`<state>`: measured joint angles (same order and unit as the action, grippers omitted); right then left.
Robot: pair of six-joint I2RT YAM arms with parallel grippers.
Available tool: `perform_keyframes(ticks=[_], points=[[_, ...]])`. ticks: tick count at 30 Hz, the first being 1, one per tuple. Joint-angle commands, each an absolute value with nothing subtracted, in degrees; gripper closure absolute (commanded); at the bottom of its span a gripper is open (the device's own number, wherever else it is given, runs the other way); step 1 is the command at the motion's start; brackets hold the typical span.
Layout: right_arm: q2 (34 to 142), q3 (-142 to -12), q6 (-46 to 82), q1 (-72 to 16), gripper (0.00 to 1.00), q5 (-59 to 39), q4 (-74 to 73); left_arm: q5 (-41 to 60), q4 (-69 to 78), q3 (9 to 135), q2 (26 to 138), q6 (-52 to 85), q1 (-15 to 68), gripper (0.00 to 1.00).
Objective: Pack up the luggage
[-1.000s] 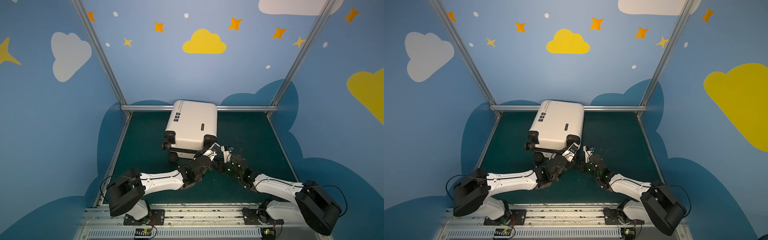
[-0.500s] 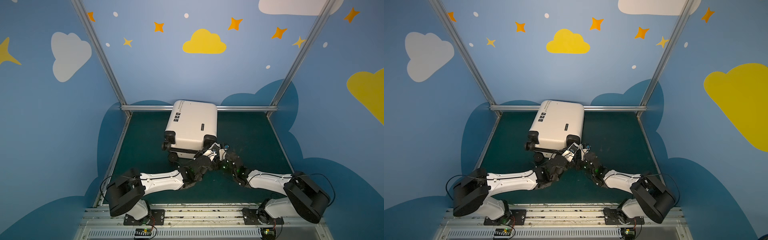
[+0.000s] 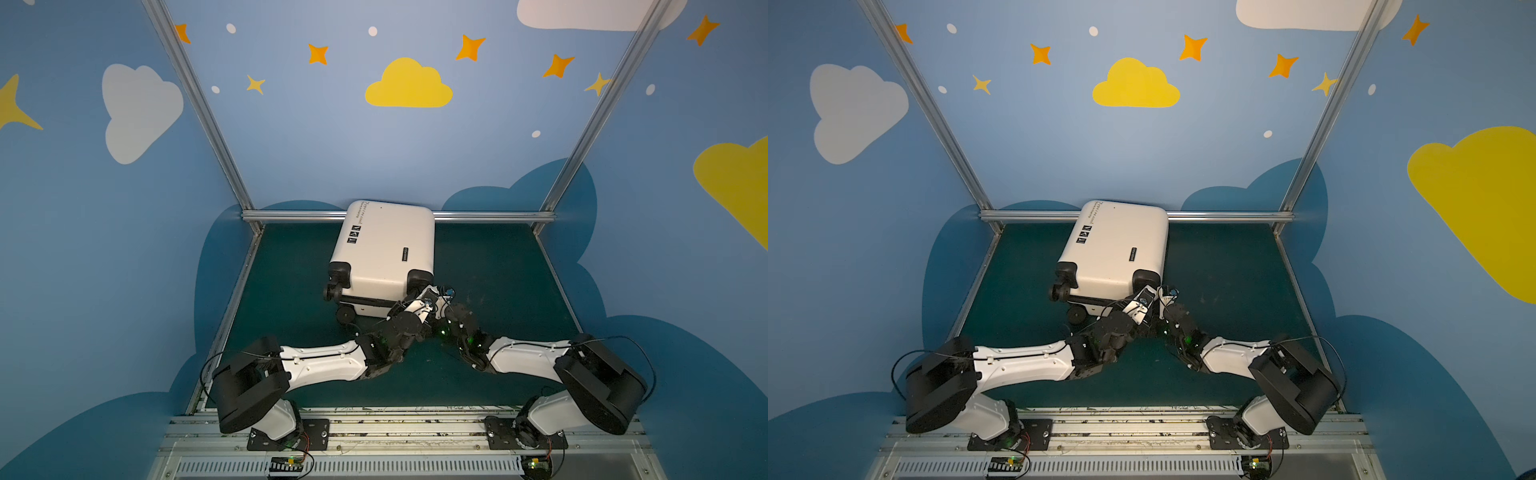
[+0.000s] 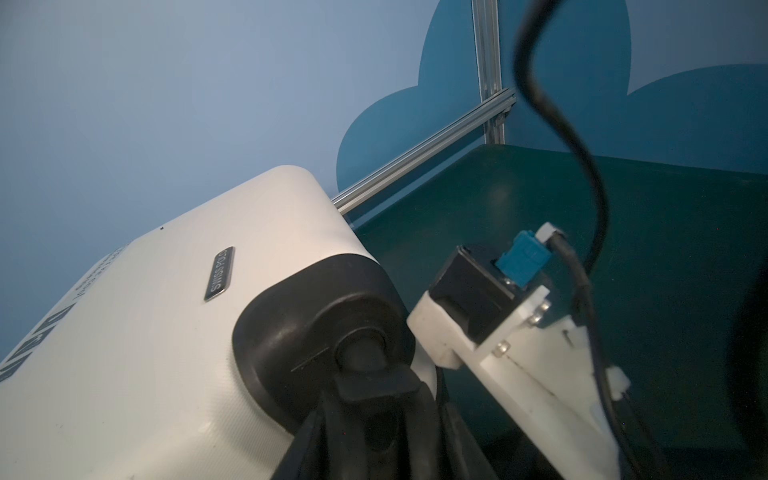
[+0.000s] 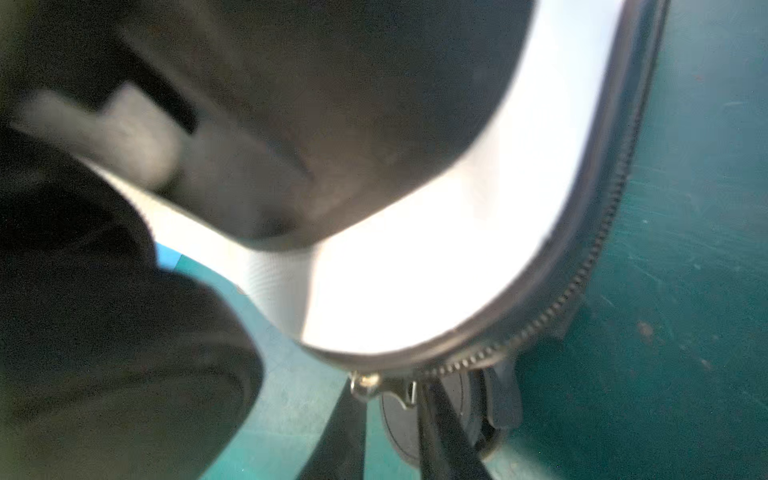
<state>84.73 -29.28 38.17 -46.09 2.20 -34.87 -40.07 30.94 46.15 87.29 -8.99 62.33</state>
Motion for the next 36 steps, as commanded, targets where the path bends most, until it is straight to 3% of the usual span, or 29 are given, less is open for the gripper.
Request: perform_keyframes(ticks=[1,10,24,36], points=[[85.9,-31.5,38.7,-46.4,0.79,3.4,-37.4,-24.5,36.0,46.7,85.0,-8.7,64.9,0.97],[86.1,-31.2,40.2,-46.5,1.00,6.3,-37.1,-24.3,36.2,46.0,84.5,-8.4,65.0,0.97],[78.8,-22.9,49.3,-45.3,1.00,19.5,-32.8,-24.3,34.6,44.1,81.8,-7.9,65.0,0.97],[75.5,-22.0,51.2,-43.0,1.00,18.8,-28.4,-24.3,33.0,43.9,80.9,-7.9,64.9,0.97]])
